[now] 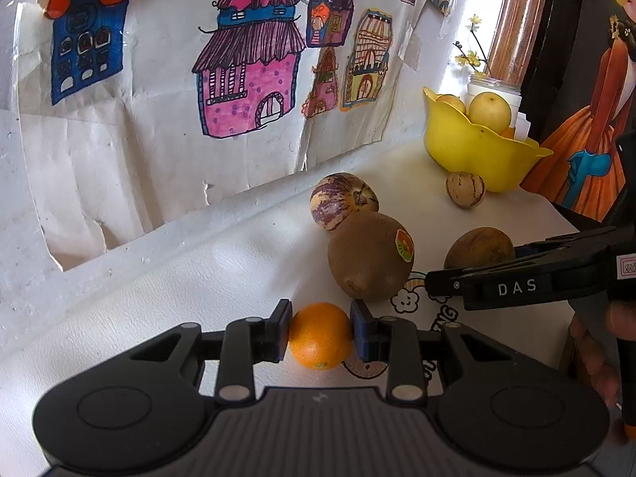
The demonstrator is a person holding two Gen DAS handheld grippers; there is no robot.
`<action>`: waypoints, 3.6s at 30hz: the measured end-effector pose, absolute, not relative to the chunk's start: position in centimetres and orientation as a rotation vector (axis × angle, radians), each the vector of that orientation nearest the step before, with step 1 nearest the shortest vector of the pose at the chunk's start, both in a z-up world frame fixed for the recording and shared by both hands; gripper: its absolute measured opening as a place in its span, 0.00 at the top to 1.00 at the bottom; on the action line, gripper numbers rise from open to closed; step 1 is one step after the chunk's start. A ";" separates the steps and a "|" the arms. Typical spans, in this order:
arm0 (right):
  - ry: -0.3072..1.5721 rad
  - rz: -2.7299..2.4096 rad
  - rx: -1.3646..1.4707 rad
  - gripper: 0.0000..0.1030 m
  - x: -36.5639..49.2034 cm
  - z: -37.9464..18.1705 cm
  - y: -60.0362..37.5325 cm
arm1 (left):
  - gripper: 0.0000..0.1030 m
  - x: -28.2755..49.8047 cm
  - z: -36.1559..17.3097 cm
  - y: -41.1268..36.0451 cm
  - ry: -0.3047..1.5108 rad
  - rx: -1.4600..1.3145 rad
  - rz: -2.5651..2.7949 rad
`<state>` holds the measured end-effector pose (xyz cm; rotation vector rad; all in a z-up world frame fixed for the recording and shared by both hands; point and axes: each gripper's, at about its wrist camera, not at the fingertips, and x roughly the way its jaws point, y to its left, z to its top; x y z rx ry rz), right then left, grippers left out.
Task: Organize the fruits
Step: 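Grasp another orange with the left tool while the right tool grasps another large mango, then carry the orange with the left tool while the right tool carries the mango over the metal tray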
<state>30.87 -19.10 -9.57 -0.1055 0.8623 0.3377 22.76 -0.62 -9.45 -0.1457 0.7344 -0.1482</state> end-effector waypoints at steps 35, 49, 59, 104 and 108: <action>0.690 0.383 -0.053 0.25 11.2 0.5 -23.5 | 0.67 11.0 -1.0 -3.4 0.611 -0.107 -0.230; 0.665 0.290 -0.029 0.25 3.3 1.5 -28.9 | 0.67 5.6 0.2 -7.9 0.603 -0.060 -0.321; 0.697 0.283 -0.013 0.25 2.7 -0.5 -29.8 | 0.67 5.1 -2.1 -7.2 0.655 -0.057 -0.299; 0.890 0.291 -0.077 0.24 5.4 -8.8 -27.8 | 0.66 6.7 -7.4 -8.1 0.779 -0.009 -0.270; 0.889 0.294 -0.080 0.22 5.2 -8.8 -27.7 | 0.54 6.6 -7.0 -8.0 0.761 -0.017 -0.273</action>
